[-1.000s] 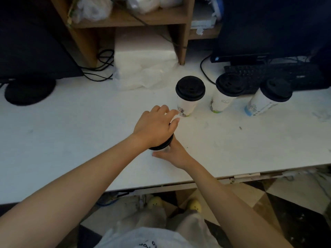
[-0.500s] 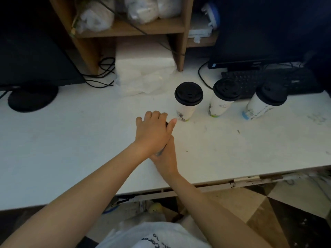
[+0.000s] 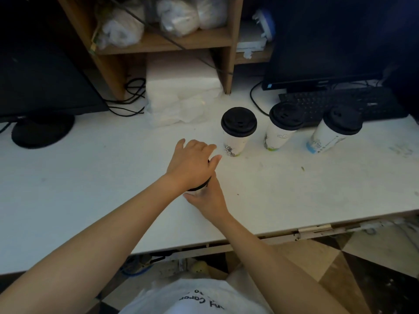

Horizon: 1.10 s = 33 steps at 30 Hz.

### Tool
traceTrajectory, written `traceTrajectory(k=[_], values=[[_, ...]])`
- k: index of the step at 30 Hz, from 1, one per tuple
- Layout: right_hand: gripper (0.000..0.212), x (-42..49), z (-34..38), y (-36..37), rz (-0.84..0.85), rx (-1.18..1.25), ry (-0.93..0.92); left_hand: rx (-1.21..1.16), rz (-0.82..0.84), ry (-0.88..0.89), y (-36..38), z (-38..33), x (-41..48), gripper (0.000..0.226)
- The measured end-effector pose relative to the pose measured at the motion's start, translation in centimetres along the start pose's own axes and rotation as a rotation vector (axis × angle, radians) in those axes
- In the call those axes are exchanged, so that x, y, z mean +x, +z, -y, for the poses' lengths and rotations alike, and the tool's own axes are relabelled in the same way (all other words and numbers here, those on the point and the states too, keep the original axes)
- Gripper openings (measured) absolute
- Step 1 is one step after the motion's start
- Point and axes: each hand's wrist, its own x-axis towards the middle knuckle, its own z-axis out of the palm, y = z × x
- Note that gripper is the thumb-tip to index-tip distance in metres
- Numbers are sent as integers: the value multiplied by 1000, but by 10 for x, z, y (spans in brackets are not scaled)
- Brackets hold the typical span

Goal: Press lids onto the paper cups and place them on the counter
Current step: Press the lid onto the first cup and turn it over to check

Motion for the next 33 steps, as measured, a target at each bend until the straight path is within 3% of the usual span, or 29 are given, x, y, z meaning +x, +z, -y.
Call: traceTrajectory(k=[2,8,13,17,19,23,26,30,33], values=[[59,-1,-3,3,-31,32,-3,8,0,55,2,0,2,46],[64,8,-11,-1,87,16,29,52,-12,66,1,-1,2,44],[64,2,-2,0,39,32,26,28,47,96,-7,2,2,48],[62,-2,23,-8,-70,34,-97,-10,-11,-59,-44,-1,-3,61],[59,0,44,-16,-147,34,-161,-138,15,-150,-73,-2,-7,72],[62,5,88,-27,-237,-135,-318,-319,52,-147,-121,1,-17,88],[70,9,113,-32,-307,-351,-355,-335,-96,-148,-136,-3,-20,73],[77,6,133,-37,-360,-458,-424,-434,-206,-72,-146,-4,-33,59],[79,3,151,-53,-243,-462,-433,-673,-289,17,-160,10,-44,52]])
